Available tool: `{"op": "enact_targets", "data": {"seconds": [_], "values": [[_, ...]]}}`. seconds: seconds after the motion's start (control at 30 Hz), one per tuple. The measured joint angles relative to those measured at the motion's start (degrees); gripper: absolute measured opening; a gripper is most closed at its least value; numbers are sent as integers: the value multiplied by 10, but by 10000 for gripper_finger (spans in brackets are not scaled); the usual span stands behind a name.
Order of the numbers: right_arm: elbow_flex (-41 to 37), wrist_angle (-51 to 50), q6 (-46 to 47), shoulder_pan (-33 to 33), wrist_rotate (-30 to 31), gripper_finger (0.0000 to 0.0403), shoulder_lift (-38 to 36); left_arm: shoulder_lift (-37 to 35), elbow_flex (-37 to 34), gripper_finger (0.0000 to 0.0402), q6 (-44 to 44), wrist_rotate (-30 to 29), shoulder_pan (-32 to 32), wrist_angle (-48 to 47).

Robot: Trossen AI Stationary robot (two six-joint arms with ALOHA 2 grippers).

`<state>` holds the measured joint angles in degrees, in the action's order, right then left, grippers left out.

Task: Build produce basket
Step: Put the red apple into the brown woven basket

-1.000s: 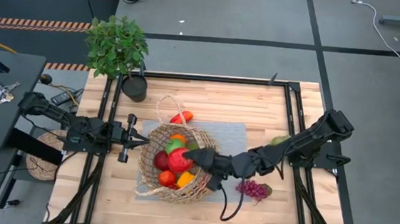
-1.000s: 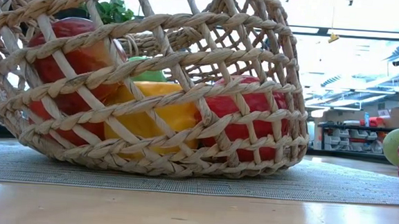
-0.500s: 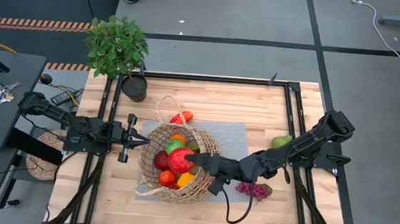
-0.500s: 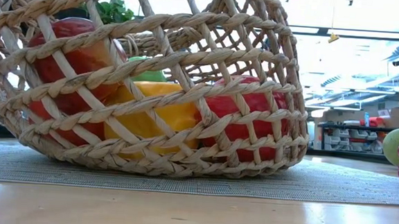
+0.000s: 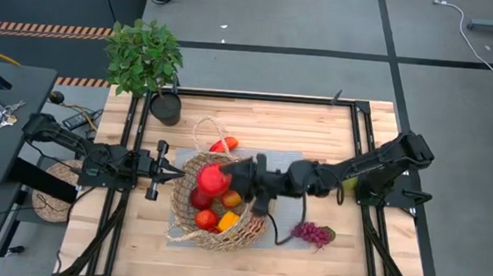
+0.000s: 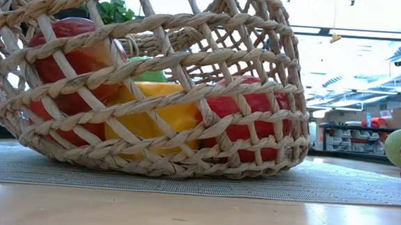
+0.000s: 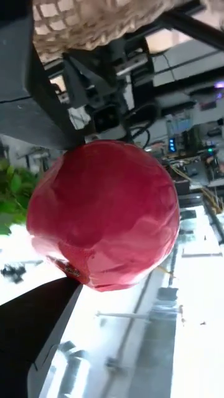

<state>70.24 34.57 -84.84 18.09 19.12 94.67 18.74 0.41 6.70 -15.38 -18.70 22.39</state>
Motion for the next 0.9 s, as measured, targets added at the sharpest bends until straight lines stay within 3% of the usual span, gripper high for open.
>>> {"op": "enact_targets", "data": {"seconds": [0.33, 0.6, 0.7, 0.9], "values": [[4, 50, 89, -19, -57, 348, 13, 0, 0, 28, 0, 0, 0, 0], [125, 57, 83, -29, -59, 348, 158, 0, 0, 36, 0, 0, 0, 0], [171, 19, 82, -38, -59, 348, 196, 0, 0, 33, 0, 0, 0, 0], [197, -181, 113, -50, -61, 348, 206, 0, 0, 28, 0, 0, 0, 0]]}}
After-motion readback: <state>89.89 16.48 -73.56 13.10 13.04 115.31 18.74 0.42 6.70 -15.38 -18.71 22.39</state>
